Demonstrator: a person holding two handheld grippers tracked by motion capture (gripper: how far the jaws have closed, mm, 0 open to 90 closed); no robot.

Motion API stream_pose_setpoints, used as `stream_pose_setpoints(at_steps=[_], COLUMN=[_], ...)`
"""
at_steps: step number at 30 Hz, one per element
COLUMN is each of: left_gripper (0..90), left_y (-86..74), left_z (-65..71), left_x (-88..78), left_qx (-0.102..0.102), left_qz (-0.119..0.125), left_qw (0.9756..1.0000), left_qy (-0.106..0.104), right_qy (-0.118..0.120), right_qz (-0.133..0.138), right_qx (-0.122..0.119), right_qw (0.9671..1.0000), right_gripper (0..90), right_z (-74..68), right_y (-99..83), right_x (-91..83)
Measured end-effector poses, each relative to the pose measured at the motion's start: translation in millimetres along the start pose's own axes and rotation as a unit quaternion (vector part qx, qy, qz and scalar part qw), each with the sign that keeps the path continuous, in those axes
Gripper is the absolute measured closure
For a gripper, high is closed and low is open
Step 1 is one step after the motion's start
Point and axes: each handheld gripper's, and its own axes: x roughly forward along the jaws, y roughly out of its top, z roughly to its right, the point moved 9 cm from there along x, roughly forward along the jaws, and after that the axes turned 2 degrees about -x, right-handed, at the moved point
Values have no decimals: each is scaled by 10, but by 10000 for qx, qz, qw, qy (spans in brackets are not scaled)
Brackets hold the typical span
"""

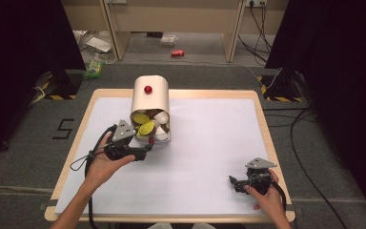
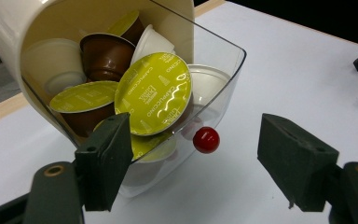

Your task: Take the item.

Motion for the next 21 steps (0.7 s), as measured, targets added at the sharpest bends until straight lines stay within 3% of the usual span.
stream_pose_setpoints(at_steps=[21], left_gripper=[262], left_y=[-126], left_z=[141], left_x=[-91], left_qx=[0], left_qz=[39], left_qw=[9999], left_qy=[-108], right_qy=[2], right_qz=[4], right_qx=[-2], right_qw=[10000], right_gripper=[77], right_z=[0], right_y=[1], right_x=[1])
